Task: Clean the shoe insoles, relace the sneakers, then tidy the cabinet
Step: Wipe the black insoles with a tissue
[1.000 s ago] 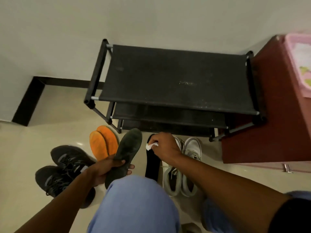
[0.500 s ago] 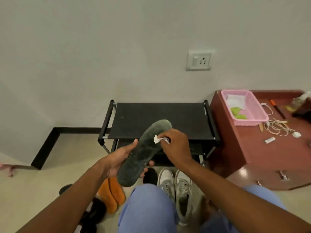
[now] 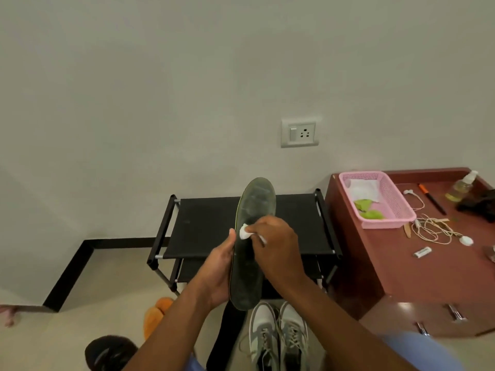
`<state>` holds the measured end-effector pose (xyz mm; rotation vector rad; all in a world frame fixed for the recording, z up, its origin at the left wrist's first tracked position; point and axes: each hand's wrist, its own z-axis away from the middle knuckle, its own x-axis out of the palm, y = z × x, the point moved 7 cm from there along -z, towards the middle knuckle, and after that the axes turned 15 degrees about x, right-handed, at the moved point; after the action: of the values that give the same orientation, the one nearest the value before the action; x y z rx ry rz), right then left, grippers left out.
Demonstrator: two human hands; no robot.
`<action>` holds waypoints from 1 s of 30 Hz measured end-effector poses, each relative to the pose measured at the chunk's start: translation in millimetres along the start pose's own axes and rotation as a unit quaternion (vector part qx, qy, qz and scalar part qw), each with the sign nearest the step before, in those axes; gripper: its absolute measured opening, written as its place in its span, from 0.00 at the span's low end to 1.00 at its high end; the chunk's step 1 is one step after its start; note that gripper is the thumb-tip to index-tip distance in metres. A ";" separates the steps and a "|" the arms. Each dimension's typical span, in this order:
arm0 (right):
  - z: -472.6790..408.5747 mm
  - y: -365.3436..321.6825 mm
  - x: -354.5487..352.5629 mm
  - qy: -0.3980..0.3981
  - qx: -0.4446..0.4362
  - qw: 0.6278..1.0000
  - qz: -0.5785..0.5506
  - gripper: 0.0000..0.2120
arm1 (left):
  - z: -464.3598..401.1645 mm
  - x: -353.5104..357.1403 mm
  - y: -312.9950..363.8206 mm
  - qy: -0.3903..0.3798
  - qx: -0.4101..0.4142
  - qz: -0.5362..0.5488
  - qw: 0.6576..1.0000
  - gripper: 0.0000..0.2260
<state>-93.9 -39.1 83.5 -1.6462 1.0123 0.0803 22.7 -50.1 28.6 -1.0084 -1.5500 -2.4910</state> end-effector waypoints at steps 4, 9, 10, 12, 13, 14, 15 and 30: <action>26.3 -13.3 17.3 -0.067 -0.041 0.997 0.005 0.12 | -13.9 -14.1 1.3 0.044 0.004 0.013 0.999 0.31; 41.7 -15.1 44.4 -0.195 -0.061 0.978 0.029 0.20 | -27.3 -29.0 8.0 0.049 0.012 0.083 0.995 0.34; 41.8 -12.8 49.8 -0.211 -0.072 0.974 0.045 0.22 | -30.0 -32.2 7.1 0.053 0.012 0.092 0.994 0.34; 39.1 -8.3 54.3 -0.216 -0.081 0.971 0.069 0.20 | -32.6 -33.1 4.3 0.056 0.007 0.105 0.993 0.34; 35.7 -6.9 52.8 -0.207 -0.078 0.973 0.071 0.18 | -33.3 -31.1 2.2 0.055 0.003 0.109 0.993 0.34; 32.2 -6.3 49.8 -0.195 -0.074 0.976 0.065 0.15 | -34.6 -28.8 -0.3 0.053 0.001 0.112 0.992 0.33; 28.5 -5.6 46.3 -0.181 -0.070 0.979 0.054 0.12 | -35.2 -25.4 -2.6 0.056 0.000 0.113 0.992 0.32; -33.1 27.9 24.8 -0.022 0.043 0.999 0.021 0.07 | -43.6 -16.2 -32.7 0.037 0.022 0.028 0.999 0.27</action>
<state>-110.9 -80.0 60.5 -1.5397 1.0038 0.0989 1.9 -74.0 -18.6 -0.9289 -1.5256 -2.4178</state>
